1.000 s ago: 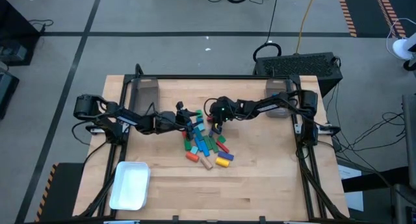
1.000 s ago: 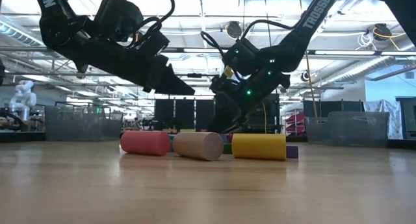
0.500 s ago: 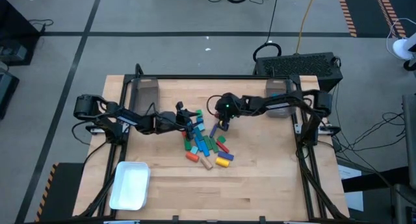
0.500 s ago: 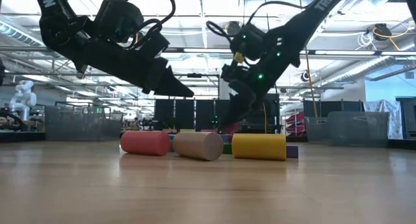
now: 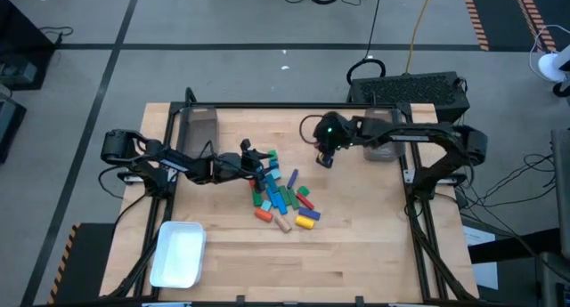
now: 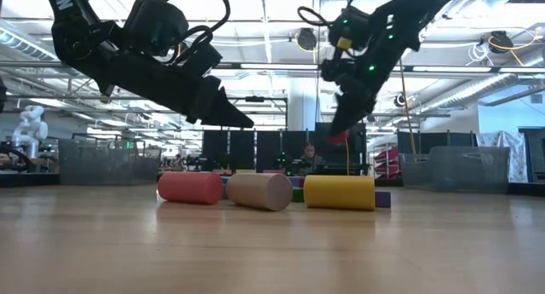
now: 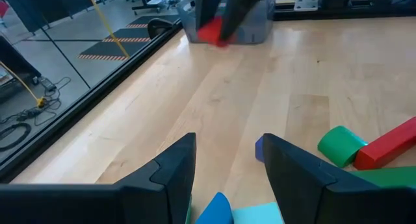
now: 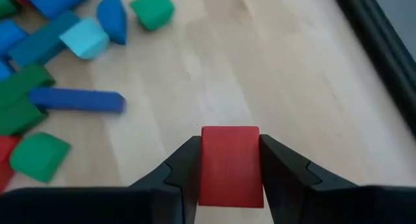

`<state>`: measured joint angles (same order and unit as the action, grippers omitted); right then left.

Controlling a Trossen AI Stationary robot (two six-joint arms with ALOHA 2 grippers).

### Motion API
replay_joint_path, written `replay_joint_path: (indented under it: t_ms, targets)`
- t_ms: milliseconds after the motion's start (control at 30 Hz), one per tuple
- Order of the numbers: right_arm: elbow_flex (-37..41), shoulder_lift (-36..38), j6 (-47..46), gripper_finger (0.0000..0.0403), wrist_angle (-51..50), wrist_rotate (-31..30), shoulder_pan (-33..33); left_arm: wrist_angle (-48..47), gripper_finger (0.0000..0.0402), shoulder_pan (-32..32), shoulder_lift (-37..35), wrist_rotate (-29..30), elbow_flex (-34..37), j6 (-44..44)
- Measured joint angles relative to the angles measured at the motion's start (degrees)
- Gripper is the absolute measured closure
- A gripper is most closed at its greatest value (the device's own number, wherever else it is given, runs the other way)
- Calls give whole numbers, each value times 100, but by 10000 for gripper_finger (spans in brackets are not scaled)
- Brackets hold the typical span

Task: Sort blocks by size
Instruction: Put the red half circle block into the right black bin

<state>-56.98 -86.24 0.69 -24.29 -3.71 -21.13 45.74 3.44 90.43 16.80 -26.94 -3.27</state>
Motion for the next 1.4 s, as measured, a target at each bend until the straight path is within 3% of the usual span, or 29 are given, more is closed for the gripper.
replay_joint_path:
  t_ms: [233, 467, 633, 967, 1400]
  targets:
    - [879, 1295, -218, 281, -303, -551, -512, -25, 221, 0, 0, 1, 0, -1]
    - [1832, 2676, -689, 281, -421, -713, -1186, -22, 221, 7, 0, 92, 0, -4]
    - [2171, 3193, -1057, 281, -712, -717, -1539, -8, 221, 31, 0, 201, 0, -54]
    - [2414, 3247, -1626, 282, -1093, -1143, -1966, 7, 221, 98, 0, 219, 0, -50]
    - [2418, 2320, -1842, 282, -849, -1131, -2506, 4, 221, 98, 0, 219, 0, -46]
